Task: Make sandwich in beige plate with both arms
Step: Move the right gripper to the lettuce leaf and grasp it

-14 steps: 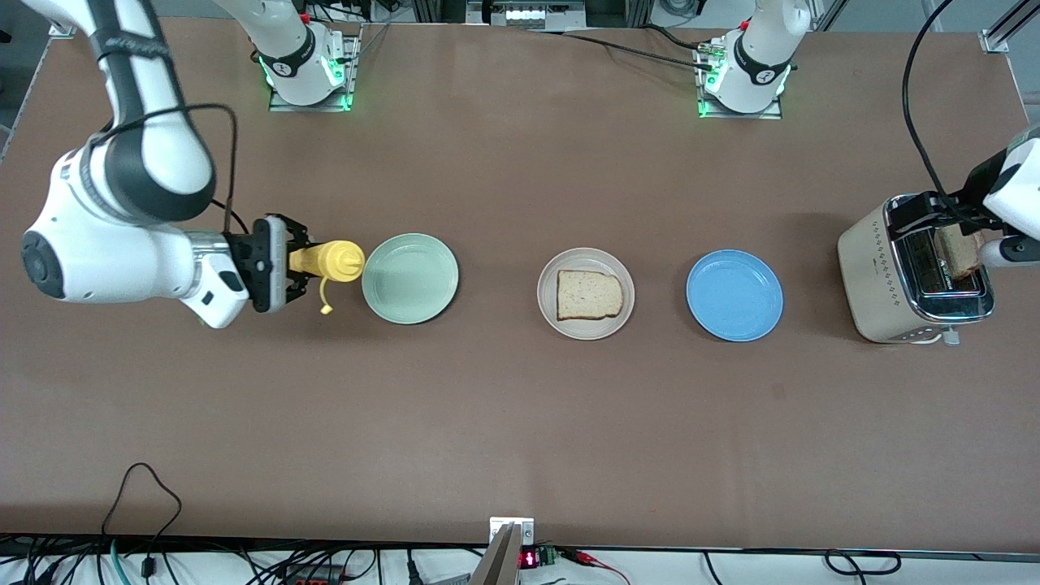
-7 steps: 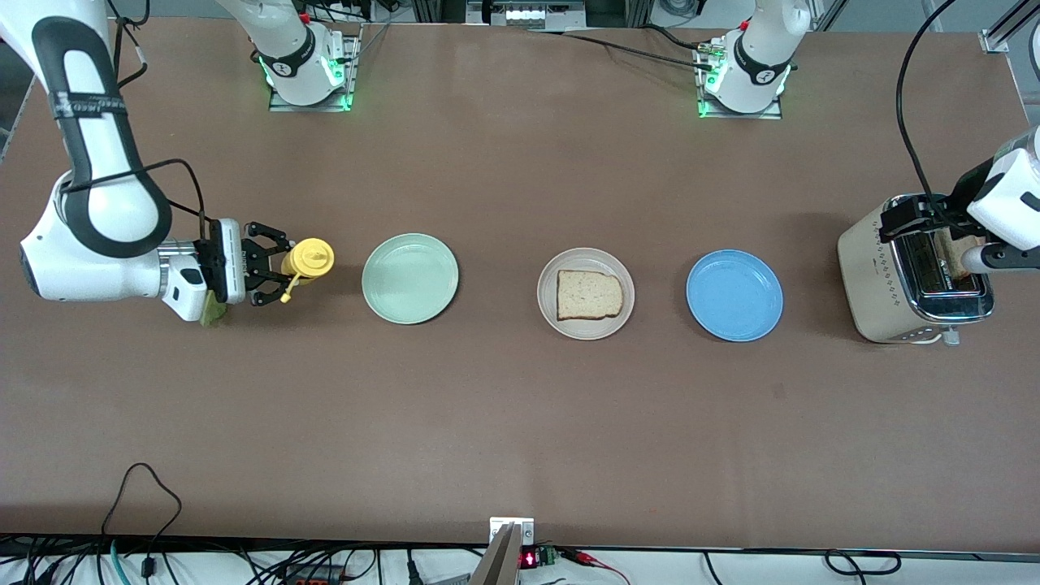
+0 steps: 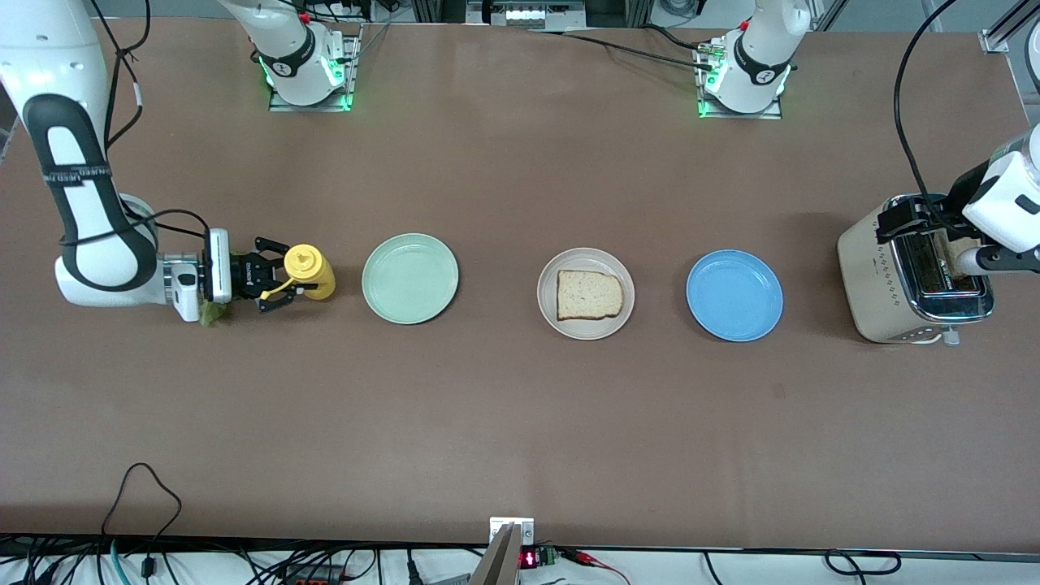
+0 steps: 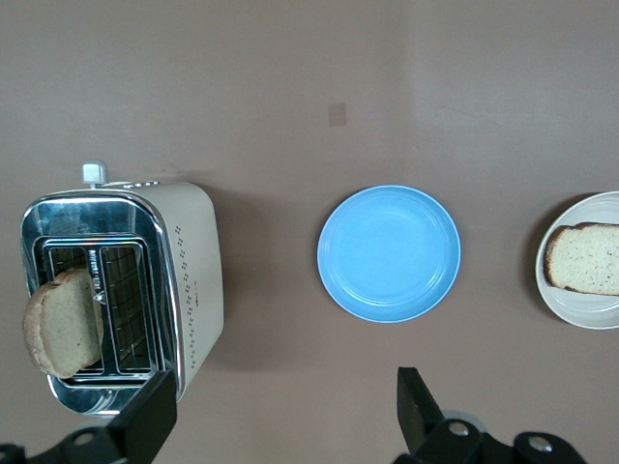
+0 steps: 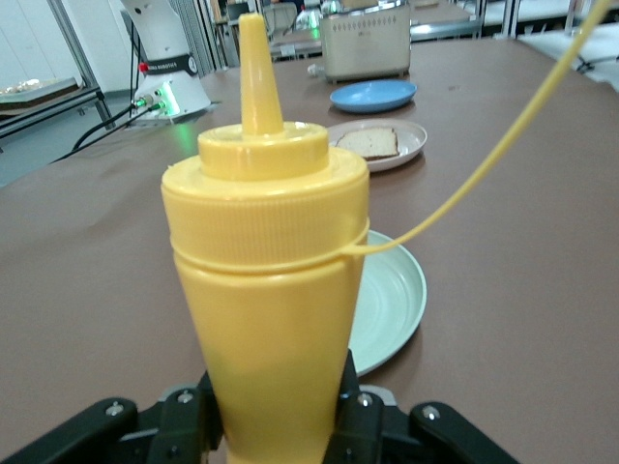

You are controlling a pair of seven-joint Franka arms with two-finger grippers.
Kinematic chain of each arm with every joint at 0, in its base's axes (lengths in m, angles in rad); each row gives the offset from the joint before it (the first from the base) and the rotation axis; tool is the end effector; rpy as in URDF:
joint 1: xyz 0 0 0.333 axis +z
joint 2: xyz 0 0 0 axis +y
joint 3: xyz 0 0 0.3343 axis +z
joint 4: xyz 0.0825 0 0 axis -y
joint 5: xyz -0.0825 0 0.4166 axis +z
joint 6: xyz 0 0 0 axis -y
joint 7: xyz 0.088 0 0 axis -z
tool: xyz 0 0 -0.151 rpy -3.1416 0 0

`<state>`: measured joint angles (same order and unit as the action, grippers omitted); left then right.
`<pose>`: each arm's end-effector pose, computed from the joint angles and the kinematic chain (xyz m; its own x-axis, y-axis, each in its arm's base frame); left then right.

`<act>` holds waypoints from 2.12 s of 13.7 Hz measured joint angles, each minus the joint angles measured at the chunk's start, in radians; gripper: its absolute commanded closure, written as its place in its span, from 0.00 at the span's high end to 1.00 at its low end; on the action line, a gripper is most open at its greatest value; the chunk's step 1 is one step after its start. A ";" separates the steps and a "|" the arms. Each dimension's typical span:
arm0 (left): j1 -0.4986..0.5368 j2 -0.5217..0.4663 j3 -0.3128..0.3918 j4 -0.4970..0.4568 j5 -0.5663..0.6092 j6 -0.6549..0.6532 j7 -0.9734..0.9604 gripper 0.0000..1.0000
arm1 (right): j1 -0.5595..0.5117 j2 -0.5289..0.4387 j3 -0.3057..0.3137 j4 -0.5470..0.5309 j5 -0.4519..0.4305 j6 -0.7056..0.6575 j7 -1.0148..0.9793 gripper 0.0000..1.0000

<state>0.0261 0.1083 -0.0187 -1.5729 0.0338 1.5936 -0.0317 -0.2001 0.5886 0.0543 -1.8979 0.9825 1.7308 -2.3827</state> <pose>0.6157 0.0101 0.5345 0.9955 0.0382 -0.0864 0.0354 -0.9988 -0.0343 0.5929 0.0266 0.1554 0.0361 0.4512 0.8917 0.9783 0.1664 -0.1238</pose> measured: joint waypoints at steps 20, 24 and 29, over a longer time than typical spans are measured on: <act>0.003 -0.012 -0.013 0.014 -0.024 -0.010 -0.001 1.00 | -0.041 0.085 -0.059 0.031 -0.007 -0.050 -0.024 1.00; 0.002 -0.015 -0.015 0.016 -0.032 -0.010 -0.001 1.00 | -0.049 0.016 -0.155 0.043 -0.132 -0.056 0.196 1.00; -0.003 -0.015 -0.028 0.016 -0.033 -0.010 -0.003 1.00 | -0.047 -0.117 -0.195 0.048 -0.289 0.017 0.750 1.00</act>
<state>0.0232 0.0937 -0.0466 -1.5573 0.0011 1.5838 -0.0348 -0.2474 0.4712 -0.1404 -1.8501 0.6935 1.7477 -1.6332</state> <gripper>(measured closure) 0.000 0.000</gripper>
